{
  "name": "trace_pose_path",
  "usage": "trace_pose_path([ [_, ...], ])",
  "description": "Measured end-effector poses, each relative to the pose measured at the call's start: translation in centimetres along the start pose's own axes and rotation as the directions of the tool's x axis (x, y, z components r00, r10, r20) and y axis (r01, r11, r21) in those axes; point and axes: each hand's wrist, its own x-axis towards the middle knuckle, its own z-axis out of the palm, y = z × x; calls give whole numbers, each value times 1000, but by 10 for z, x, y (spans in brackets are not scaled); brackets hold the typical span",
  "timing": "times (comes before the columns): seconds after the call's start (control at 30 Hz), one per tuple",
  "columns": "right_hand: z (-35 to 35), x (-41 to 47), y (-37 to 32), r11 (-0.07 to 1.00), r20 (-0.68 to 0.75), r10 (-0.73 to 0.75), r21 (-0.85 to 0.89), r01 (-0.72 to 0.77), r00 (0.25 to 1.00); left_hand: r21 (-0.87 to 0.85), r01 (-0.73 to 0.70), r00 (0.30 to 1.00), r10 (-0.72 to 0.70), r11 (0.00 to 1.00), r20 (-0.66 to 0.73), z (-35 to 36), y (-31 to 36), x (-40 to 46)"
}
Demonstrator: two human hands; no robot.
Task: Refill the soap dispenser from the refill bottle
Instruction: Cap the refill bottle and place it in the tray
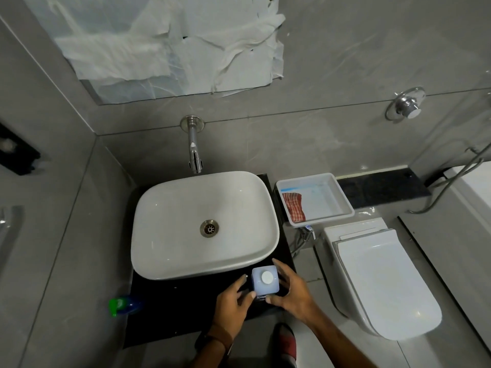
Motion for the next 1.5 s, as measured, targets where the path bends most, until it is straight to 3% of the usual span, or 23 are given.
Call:
trace_pose_path([
  [0.27,22,-22,13,997,-173,71,5,-72,982,83,-47,996,41,995,73,2,-8,-1],
  [0.67,24,-40,-2,998,-300,64,0,-67,952,234,-137,987,111,962,120,29,11,5],
  [0.9,-82,4,-13,999,-425,33,0,-37,905,269,-249,963,207,930,175,91,94,66],
  [1.17,-248,158,2,995,-436,-93,-61,74,895,360,-246,969,239,900,64,211,199,226],
  [1.33,-304,259,33,966,-382,-177,-242,86,907,408,-162,975,209,898,-73,268,227,316],
  [1.4,-317,292,45,948,-368,-239,-289,134,899,392,-167,978,201,905,-48,283,230,344],
  [1.5,-329,331,64,968,-356,-206,-210,137,912,321,-175,973,212,931,-86,302,224,379],
])
